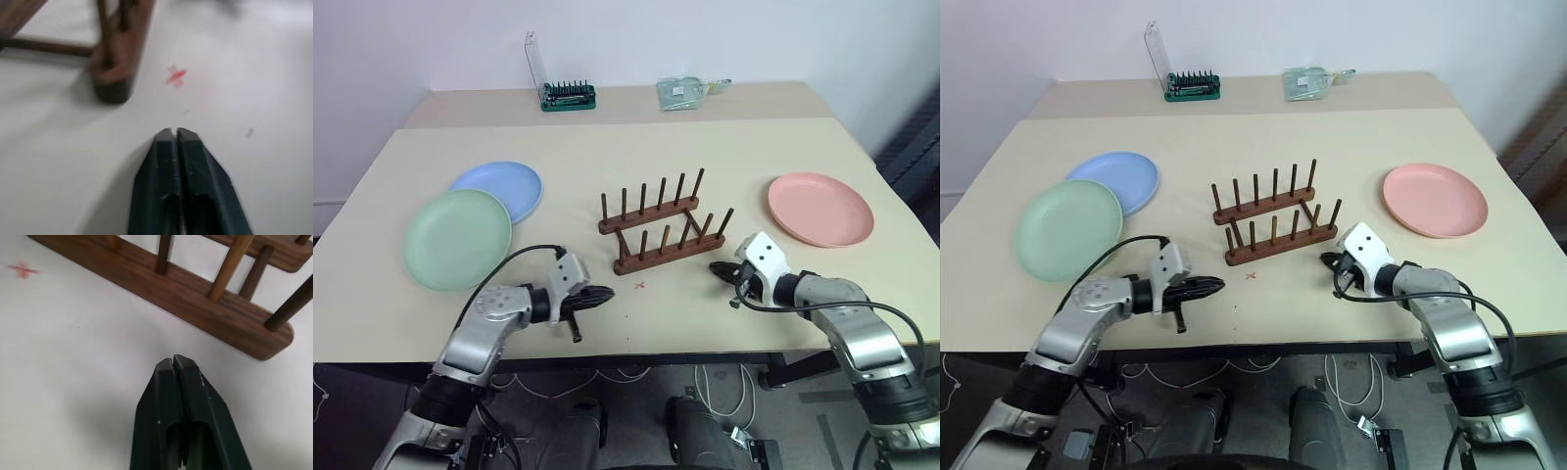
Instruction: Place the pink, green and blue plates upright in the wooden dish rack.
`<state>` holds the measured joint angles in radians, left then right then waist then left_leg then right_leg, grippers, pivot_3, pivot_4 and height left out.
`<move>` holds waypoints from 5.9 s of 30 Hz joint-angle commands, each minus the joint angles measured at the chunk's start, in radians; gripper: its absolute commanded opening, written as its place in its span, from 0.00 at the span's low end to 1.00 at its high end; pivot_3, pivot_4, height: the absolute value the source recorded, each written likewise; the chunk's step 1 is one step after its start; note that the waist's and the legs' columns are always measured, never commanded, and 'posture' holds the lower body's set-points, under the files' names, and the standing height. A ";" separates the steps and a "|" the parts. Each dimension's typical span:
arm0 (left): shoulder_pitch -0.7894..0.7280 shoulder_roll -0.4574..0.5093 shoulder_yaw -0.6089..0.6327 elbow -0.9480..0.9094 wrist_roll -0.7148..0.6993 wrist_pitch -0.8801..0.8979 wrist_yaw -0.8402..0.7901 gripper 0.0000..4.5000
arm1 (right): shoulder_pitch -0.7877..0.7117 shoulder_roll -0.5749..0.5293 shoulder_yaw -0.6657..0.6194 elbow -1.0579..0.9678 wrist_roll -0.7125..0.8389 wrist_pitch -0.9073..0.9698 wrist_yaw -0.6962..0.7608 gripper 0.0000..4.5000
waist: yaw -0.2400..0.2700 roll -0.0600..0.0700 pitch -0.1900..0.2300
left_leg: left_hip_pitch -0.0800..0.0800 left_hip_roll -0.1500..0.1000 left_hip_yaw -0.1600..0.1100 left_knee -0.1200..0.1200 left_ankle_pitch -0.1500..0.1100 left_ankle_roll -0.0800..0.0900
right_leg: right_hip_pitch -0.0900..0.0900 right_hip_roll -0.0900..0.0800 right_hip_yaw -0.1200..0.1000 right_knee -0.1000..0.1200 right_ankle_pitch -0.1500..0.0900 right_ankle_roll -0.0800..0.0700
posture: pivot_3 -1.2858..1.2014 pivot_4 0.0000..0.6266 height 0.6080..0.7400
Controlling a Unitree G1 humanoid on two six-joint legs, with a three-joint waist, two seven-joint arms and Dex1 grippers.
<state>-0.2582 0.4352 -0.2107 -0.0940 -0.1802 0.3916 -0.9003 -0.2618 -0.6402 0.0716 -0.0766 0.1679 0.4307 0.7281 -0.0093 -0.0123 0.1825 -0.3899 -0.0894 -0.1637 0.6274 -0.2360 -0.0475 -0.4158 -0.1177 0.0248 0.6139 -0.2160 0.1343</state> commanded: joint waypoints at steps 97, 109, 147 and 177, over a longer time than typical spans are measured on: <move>-0.049 -0.162 0.005 0.019 -0.005 -0.168 0.207 0.07 | -0.404 0.174 -0.436 -0.008 0.785 0.260 -0.428 0.65 | -0.004 0.009 -0.001 | -0.001 -0.001 -0.001 -0.001 -0.001 0.002 | 0.000 0.000 -0.001 -0.001 0.000 0.001 | 0.52 0.24 1.00; -0.079 -0.159 0.181 -0.042 -0.087 -0.114 0.320 0.68 | -0.457 -0.057 -0.135 -0.195 0.346 -0.048 -0.097 0.66 | -0.011 0.010 -0.001 | -0.001 0.000 0.000 -0.001 -0.001 0.001 | -0.002 0.001 -0.001 -0.001 -0.001 0.001 | 0.52 0.24 1.00; -0.067 -0.302 0.989 -0.057 -0.340 0.348 1.286 0.47 | -0.421 0.208 0.186 -0.107 0.003 -0.095 0.001 0.66 | -0.001 -0.003 0.000 | -0.001 0.000 -0.002 -0.001 -0.001 -0.002 | -0.003 0.001 -0.001 0.000 0.000 0.001 | 0.52 0.24 1.00; -0.420 -0.231 0.482 -0.242 -0.203 0.305 1.155 0.00 | -0.612 0.207 0.284 0.205 -0.374 -0.598 -0.082 0.99 | -0.008 -0.005 0.001 | -0.002 0.000 -0.001 -0.001 -0.001 -0.003 | -0.003 0.001 -0.001 -0.001 0.000 0.001 | 0.52 0.24 1.00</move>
<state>-0.6521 0.2076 0.2828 -0.2891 -0.3909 0.6733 0.2441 -0.8453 -0.4398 0.3503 0.1179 -0.1706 -0.1046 0.6677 -0.0171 -0.0177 0.1834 -0.3918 -0.0897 -0.1649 0.6259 -0.2366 -0.0503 -0.4192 -0.1167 0.0237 0.6133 -0.2163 0.1351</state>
